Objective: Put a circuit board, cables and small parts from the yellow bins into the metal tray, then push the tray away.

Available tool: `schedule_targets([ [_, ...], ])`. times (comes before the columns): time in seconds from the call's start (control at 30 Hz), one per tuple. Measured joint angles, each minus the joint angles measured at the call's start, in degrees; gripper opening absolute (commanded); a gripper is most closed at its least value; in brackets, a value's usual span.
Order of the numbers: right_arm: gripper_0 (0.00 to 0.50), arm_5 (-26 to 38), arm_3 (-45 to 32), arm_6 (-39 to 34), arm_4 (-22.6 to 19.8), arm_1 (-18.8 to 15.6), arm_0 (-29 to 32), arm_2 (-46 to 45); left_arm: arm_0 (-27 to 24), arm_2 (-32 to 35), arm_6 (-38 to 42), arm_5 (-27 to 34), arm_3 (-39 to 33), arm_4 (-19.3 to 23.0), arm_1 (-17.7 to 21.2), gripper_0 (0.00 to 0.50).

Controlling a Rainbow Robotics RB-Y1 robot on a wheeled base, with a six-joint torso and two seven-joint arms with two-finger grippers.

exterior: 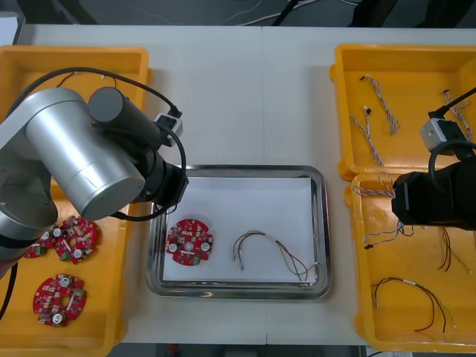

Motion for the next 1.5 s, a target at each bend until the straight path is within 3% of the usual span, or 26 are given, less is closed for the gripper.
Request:
schedule_targets([
  [0.63, 0.0, 0.0, 0.0, 0.0, 0.0, 0.0, 0.0, 0.0, 0.1, -4.2, 0.2, -6.2, 4.7, -2.3, -1.7, 0.0],
  [1.5, 0.0, 0.0, 0.0, 0.0, 0.0, 0.0, 0.0, 0.0, 0.1, -7.0, 0.2, -7.9, 7.8, -4.1, -2.3, 0.0],
])
